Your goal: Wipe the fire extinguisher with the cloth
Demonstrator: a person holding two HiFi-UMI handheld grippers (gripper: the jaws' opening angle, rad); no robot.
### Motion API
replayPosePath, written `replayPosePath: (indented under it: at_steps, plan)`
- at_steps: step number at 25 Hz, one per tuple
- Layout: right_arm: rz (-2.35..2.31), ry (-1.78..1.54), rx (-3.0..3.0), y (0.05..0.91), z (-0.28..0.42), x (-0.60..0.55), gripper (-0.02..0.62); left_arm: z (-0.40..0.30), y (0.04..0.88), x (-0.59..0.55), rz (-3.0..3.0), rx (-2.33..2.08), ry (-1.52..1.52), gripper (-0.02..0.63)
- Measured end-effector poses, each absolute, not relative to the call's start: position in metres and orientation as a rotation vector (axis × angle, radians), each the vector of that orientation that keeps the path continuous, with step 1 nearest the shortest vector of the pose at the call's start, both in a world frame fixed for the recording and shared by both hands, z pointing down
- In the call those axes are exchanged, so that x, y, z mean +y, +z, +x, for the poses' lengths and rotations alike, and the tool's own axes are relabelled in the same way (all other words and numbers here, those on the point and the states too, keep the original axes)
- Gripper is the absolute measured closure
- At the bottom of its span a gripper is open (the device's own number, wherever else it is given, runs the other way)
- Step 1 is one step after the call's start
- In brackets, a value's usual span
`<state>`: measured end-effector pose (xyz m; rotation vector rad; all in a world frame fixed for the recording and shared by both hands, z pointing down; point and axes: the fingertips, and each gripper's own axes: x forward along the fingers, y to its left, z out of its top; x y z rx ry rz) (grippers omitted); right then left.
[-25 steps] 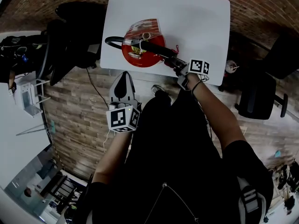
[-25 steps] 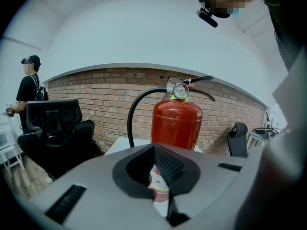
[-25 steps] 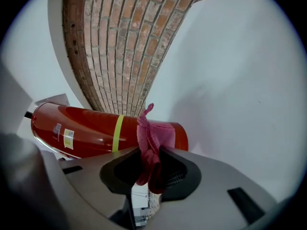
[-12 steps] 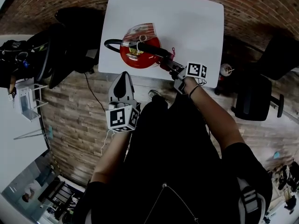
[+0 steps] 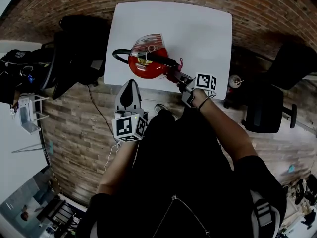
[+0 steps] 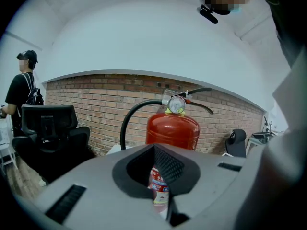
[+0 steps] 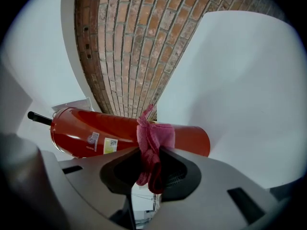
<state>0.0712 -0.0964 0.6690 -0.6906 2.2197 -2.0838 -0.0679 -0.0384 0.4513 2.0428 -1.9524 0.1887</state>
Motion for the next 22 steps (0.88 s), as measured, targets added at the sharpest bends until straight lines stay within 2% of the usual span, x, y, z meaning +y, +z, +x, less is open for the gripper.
replayPosePath:
  at_steps: [22]
  plan:
    - [-0.602, -2.038, 2.150, 0.586, 0.072, -0.097, 0.488, -0.084, 0.441, -0.054, 2.022, -1.979, 0.156, 0.575]
